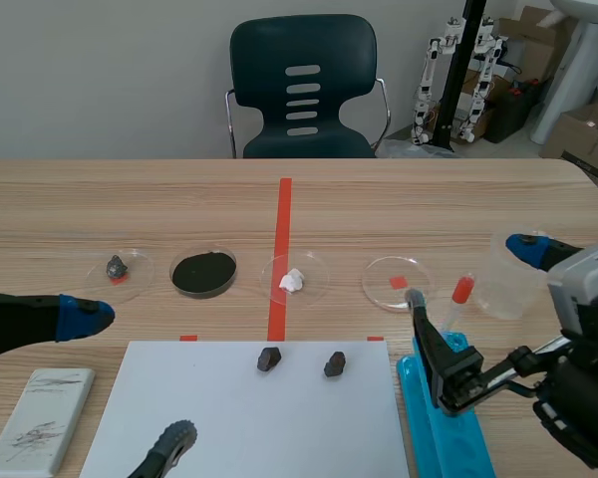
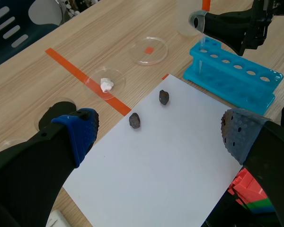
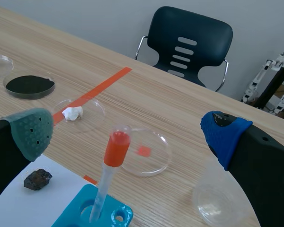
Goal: Pick up the dropper by the top with the right hand
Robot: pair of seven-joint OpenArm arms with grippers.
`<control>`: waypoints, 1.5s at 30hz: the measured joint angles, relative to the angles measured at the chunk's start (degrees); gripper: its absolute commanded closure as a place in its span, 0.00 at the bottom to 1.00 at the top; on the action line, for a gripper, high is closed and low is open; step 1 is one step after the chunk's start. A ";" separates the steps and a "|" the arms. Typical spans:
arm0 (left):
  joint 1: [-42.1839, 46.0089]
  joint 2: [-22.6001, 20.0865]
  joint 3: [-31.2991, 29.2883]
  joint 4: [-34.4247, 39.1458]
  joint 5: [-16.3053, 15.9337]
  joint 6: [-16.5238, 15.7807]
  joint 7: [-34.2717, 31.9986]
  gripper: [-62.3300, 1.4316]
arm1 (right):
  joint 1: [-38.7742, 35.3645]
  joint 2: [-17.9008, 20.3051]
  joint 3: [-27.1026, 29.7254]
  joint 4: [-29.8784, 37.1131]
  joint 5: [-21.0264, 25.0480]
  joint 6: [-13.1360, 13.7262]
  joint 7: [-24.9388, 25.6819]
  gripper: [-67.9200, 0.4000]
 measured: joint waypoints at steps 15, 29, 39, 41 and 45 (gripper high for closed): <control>0.00 0.00 0.00 0.00 0.00 0.00 0.00 0.13 | 1.38 -0.02 -4.52 -5.40 5.49 -0.04 4.76 0.10; 0.00 0.00 0.00 0.00 0.00 0.00 0.00 0.13 | 0.96 0.00 -4.50 -5.40 7.72 -0.66 3.67 0.29; 0.00 0.00 0.00 0.00 0.00 0.00 0.00 0.13 | 0.96 0.00 -4.48 -5.40 9.03 -0.66 3.08 0.40; 0.00 0.00 0.00 0.00 0.00 0.00 0.00 0.13 | 0.72 0.00 -4.48 -5.40 9.11 -0.66 3.08 0.42; 0.00 0.00 0.00 0.00 0.00 0.00 0.00 0.13 | -0.61 0.00 -4.46 -5.40 8.85 -0.72 4.13 0.42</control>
